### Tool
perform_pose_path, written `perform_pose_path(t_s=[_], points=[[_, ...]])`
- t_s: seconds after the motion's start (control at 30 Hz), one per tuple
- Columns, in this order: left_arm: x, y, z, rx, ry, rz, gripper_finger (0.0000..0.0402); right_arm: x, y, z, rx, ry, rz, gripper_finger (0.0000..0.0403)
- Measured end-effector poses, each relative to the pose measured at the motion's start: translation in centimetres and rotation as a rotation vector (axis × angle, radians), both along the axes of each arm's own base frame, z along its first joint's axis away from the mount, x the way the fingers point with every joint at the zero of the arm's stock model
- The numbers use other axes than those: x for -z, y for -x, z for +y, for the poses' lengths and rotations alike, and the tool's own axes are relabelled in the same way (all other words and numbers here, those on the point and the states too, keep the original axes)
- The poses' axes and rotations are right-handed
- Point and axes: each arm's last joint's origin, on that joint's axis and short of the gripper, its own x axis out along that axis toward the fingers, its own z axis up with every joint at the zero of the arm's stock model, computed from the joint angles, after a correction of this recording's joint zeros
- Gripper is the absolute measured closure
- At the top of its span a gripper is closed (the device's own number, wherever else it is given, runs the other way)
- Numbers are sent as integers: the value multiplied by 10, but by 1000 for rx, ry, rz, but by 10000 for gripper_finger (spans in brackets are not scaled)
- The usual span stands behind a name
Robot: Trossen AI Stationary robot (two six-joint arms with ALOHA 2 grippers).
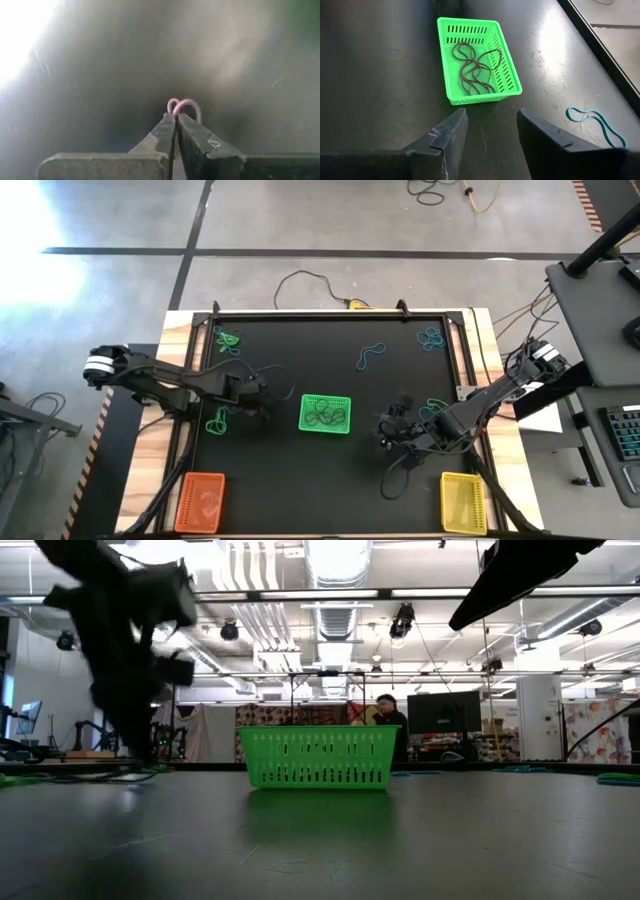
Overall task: Sort rubber bands into baskets
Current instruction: Put the violet rubber band into the green basket
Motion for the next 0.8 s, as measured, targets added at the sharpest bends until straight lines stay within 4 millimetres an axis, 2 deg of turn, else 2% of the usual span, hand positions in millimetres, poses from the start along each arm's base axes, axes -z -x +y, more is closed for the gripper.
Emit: perform_pose_path(t_s=[0.13,0.3,0.4,0.6,0.7,0.8], points=[[-23,-13,5,50,-45,-81,401,0,0,0,0,0,0,236],[-43,-28,26,55,-115,-145,401,0,0,0,0,-1,0,235],[-59,-35,43,43,-184,-176,401,0,0,0,-1,-2,0,236],[-89,-38,90,-92,-299,-259,401,0,0,0,-3,-3,1,232],[-97,-40,105,-108,-271,-378,402,0,0,0,-3,-3,1,231],[-91,-42,105,-42,-177,-449,402,0,1,2,-9,-2,2,233]])
